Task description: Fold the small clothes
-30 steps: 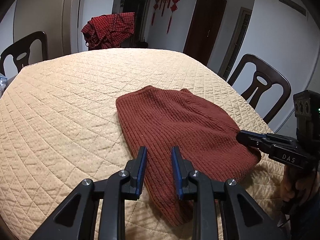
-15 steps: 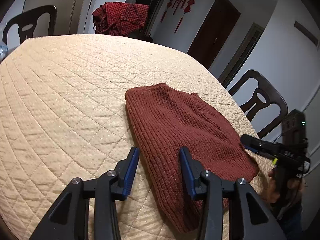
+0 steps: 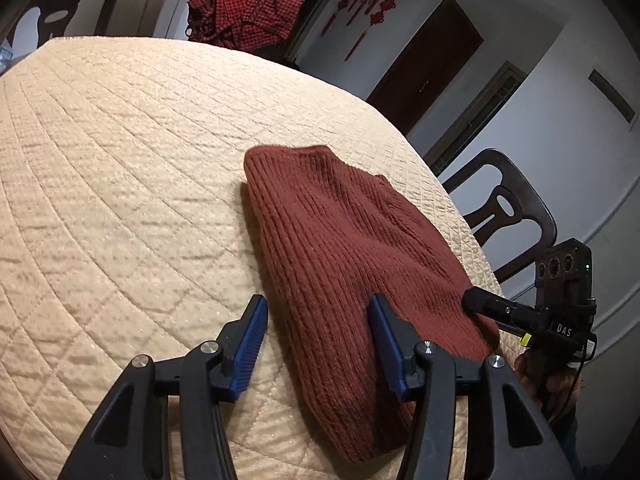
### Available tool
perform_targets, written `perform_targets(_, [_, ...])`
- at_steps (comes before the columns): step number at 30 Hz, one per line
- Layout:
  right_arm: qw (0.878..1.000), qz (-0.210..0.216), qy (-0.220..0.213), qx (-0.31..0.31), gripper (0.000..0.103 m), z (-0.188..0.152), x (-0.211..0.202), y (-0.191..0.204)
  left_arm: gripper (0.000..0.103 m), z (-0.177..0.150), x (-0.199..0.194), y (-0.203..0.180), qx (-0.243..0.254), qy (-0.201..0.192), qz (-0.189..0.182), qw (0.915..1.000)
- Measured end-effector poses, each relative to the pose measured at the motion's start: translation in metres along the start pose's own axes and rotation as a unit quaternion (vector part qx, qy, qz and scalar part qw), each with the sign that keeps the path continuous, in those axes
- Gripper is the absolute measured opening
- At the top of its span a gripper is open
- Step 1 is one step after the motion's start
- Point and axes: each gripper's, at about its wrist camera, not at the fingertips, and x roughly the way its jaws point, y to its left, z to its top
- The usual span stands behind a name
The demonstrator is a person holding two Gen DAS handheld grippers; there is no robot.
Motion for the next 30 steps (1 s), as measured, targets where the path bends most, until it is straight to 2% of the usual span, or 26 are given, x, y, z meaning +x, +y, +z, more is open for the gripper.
perform_targets(3, [1.0, 0.003, 0.001, 0.016, 0.052, 0.004, 0.003, -0.005, 0.056, 0.004, 0.006, -0.001, -0.002, 0.004, -0.007, 1.0])
perform_targets(7, [1.0, 0.003, -0.003, 0.02, 0.045, 0.01, 0.009, -0.005, 0.056, 0.009, 0.011, -0.012, 0.018, 0.002, 0.005, 0.9998])
perform_targets(9, [1.0, 0.004, -0.003, 0.022, 0.037, 0.01, 0.011, -0.005, 0.055, 0.009, 0.012, -0.013, 0.016, 0.002, 0.006, 0.9999])
perform_targets(11, [1.0, 0.004, -0.006, 0.019, 0.031, 0.008, 0.008, -0.002, 0.043, 0.01, 0.01, -0.016, 0.015, 0.001, 0.007, 0.9999])
perform_targets(13, [1.0, 0.001, -0.011, 0.015, 0.026, 0.008, 0.005, 0.002, 0.037, 0.011, 0.005, -0.019, 0.022, -0.004, 0.012, 0.9997])
perform_targets(22, [0.999, 0.022, -0.024, -0.008, 0.024, 0.014, 0.0, 0.032, 0.033, 0.023, -0.024, -0.026, 0.054, -0.031, 0.009, 0.998])
perform_targets(30, [0.997, 0.059, -0.009, -0.043, 0.024, 0.032, 0.043, 0.077, 0.033, 0.04, -0.053, 0.012, 0.048, -0.056, 0.042, 0.9963])
